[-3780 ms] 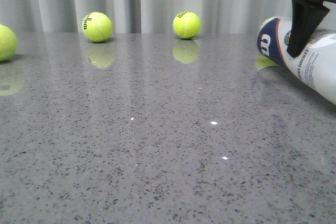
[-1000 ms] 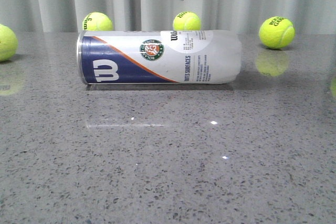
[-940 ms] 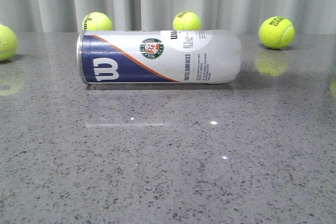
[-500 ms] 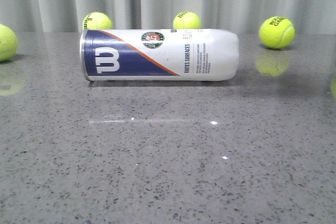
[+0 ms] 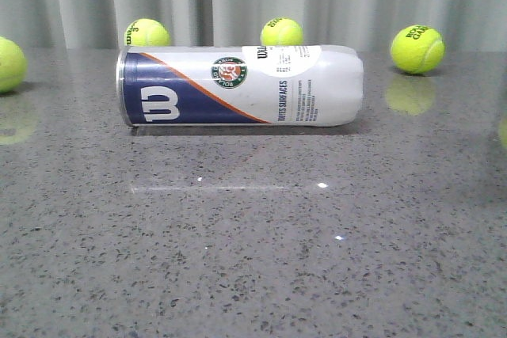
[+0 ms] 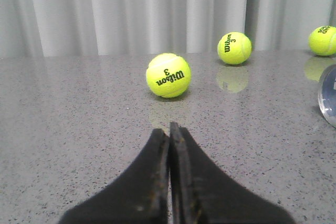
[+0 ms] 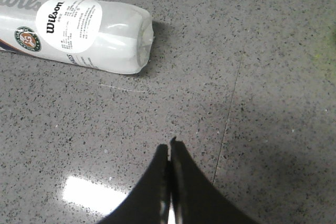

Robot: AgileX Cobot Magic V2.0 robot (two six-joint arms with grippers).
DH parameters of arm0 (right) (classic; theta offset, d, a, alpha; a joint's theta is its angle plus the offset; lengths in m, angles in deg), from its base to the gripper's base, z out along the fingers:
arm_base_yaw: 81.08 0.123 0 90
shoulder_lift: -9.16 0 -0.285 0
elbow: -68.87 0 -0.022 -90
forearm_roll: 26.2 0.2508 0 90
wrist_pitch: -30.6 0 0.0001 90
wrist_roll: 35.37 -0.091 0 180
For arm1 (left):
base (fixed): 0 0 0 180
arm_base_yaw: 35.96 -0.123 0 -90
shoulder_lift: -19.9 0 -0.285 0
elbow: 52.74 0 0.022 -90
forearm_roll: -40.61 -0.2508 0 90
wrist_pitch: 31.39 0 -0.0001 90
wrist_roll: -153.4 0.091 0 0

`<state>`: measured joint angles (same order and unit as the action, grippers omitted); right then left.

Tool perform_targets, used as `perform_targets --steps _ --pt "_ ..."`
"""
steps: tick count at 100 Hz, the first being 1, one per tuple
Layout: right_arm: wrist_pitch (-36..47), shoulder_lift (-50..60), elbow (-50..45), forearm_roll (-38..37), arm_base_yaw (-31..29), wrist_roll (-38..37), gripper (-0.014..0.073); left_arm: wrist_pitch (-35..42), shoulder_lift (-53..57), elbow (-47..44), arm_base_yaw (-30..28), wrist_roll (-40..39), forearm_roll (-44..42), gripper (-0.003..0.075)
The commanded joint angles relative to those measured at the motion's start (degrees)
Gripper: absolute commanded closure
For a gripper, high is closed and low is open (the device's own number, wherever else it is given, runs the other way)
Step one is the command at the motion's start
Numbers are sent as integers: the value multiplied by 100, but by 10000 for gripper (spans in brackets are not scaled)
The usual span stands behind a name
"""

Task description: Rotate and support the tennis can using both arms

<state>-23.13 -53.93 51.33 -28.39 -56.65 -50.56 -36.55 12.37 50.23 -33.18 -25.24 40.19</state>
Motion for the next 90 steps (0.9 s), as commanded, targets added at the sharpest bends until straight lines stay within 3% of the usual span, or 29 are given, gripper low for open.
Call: perform_targets --steps 1,56,90 --pt "556 538 -229 -111 -31 -143 659 482 221 -277 -4 -37 7 741" --pt "1630 3547 -2255 -234 -31 -228 659 549 221 -277 -4 -37 7 741" --pt "1836 4600 -2975 -234 -31 162 659 856 221 100 -4 -37 7 741"
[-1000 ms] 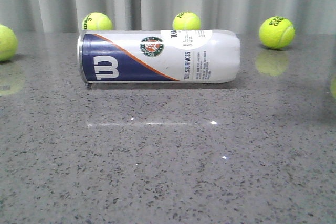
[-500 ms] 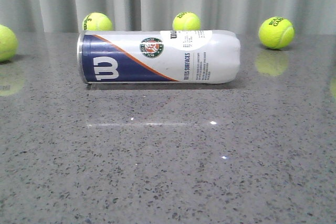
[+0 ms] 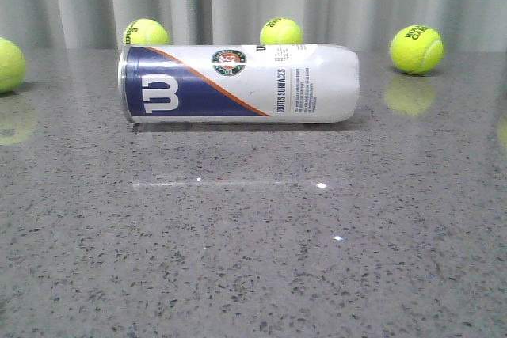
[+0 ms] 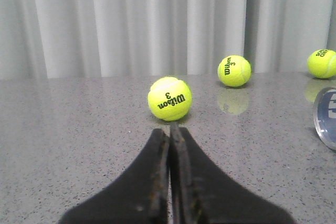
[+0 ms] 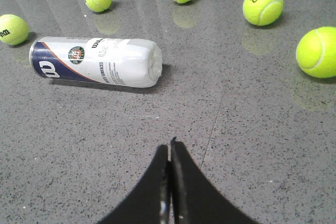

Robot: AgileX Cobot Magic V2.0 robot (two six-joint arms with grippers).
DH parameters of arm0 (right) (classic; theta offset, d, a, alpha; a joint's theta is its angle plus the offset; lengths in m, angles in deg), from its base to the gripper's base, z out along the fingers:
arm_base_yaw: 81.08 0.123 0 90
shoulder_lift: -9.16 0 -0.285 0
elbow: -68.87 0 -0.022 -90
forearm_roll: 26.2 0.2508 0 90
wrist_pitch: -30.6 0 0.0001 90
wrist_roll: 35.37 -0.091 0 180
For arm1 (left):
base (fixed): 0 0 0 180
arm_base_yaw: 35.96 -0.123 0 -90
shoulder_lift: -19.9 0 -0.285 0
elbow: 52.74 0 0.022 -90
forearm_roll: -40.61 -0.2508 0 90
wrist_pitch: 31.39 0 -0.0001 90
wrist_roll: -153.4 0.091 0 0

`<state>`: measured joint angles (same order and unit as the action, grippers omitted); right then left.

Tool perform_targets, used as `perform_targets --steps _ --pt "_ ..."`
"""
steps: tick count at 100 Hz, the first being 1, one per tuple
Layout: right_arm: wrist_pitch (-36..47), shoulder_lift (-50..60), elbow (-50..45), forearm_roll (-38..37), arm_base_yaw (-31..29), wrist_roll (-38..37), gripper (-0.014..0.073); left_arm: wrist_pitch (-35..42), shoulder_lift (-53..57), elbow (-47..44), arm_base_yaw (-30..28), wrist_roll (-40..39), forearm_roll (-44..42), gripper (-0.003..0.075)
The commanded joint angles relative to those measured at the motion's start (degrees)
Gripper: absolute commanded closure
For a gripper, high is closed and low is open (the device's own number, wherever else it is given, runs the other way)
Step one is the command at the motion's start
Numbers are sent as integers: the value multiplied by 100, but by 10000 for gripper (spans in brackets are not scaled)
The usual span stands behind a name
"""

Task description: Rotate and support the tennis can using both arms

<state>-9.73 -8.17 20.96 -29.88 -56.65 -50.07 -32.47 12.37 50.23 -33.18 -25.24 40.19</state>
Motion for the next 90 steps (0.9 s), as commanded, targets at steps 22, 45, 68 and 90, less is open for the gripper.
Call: perform_targets --steps 22,45,68,90 --pt "439 23 57 -66 -31 114 659 -685 -25 1056 -4 -37 43 741" --pt "439 23 57 -46 -31 114 659 -2024 -1169 2208 -4 -37 43 741" --pt "439 23 57 -40 -31 114 659 -3254 -2753 3302 -4 -37 95 698" --pt "439 23 57 -25 -31 114 659 -3484 -3899 3961 -4 -37 333 238"
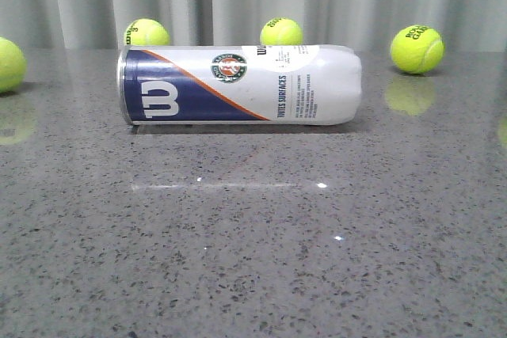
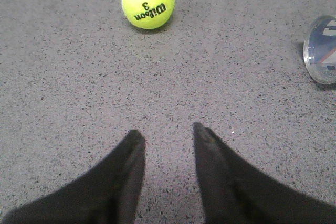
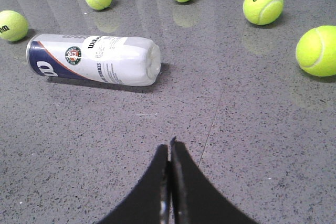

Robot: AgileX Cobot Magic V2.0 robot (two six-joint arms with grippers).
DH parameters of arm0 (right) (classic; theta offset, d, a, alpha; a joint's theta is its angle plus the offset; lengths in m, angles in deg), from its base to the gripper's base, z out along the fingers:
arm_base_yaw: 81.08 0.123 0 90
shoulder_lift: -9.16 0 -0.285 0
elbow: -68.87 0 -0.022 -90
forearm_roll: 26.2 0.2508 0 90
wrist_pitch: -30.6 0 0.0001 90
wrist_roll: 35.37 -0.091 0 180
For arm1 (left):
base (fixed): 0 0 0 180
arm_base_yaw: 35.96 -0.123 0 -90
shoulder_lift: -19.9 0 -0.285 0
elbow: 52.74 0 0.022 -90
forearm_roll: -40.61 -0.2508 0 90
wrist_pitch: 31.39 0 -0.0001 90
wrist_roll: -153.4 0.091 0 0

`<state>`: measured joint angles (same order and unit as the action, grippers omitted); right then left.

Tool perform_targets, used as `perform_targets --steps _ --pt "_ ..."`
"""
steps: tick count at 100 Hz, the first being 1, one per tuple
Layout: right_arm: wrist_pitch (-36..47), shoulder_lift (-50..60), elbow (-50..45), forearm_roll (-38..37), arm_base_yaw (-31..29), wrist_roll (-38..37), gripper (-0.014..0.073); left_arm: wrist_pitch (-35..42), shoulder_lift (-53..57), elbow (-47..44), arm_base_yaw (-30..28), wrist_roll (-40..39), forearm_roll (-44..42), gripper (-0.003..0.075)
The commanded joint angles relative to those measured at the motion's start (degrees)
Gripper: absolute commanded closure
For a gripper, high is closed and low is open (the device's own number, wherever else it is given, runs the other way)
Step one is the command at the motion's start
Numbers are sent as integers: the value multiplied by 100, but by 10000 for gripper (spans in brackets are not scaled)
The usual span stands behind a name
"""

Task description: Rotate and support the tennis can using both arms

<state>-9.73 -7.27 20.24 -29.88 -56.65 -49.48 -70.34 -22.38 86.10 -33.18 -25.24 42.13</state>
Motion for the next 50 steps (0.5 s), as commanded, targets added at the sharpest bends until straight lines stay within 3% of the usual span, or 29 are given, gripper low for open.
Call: perform_targets --steps 1,4,10,28,50 --pt "438 -66 128 -25 -31 54 659 303 -457 388 -4 -37 154 223" --pt "438 -66 128 -25 -31 54 659 275 -621 442 -4 -37 202 166" --pt "438 -66 128 -23 -31 54 659 184 -895 584 -4 -37 407 127" --pt "438 -66 128 -23 -31 54 659 -73 -1788 1052 6 23 1710 158" --pt "478 -66 128 -23 -31 54 659 -344 -2772 1503 6 1177 3758 157"
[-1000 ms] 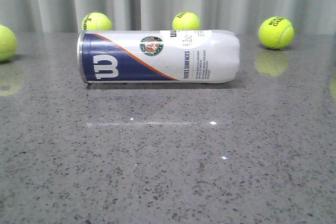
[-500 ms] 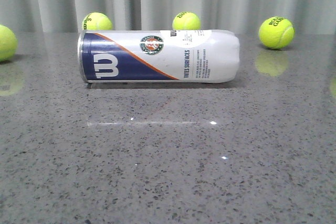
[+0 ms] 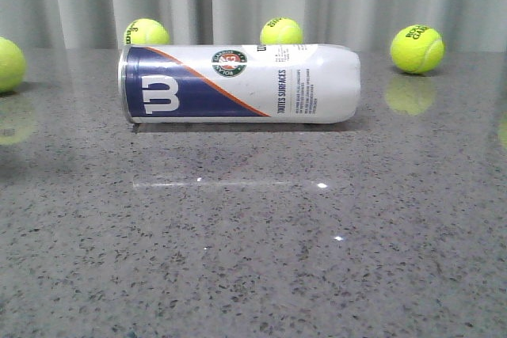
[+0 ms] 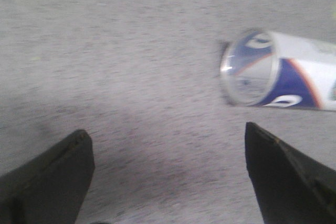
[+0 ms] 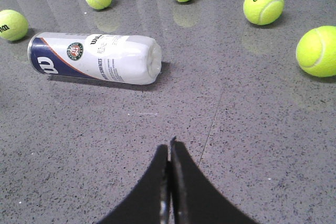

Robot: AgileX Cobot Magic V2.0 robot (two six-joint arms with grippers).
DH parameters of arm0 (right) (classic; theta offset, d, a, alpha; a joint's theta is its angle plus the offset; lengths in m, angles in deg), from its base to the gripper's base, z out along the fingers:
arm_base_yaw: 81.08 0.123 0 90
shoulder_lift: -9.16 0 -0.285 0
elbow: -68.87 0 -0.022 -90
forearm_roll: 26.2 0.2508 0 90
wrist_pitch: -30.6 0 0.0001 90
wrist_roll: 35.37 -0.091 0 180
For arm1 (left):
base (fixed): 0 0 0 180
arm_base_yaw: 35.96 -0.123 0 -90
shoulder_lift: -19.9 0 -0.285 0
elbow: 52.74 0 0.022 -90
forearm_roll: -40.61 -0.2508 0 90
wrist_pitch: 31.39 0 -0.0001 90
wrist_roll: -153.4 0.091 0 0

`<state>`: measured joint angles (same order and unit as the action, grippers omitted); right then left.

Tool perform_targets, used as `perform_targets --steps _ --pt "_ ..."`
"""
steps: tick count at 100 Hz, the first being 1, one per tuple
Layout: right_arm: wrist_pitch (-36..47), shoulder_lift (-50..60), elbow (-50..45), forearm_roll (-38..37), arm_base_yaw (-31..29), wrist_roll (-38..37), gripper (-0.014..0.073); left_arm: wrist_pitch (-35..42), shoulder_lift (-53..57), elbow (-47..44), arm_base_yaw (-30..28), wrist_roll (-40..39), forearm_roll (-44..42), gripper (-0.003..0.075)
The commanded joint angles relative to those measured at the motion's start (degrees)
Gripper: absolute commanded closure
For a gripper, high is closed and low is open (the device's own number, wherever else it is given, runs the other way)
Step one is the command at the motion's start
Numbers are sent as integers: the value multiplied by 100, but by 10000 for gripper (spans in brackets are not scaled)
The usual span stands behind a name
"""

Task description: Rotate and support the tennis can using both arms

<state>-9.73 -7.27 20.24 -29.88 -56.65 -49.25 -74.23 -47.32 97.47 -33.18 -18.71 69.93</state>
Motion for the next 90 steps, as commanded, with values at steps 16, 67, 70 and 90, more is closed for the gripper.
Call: perform_targets --steps 16,67,70,90 --pt "498 -66 128 -18 -31 32 659 -533 -1087 802 6 1212 1822 157" --pt "498 -66 128 -18 -31 27 659 -1129 -2797 1808 414 2177 3164 157" --pt "498 -66 128 -18 -31 27 659 -1129 -2873 1876 511 2177 3164 157" --pt "498 -66 128 -12 -31 27 659 -1024 -3453 2340 948 2177 3188 157"
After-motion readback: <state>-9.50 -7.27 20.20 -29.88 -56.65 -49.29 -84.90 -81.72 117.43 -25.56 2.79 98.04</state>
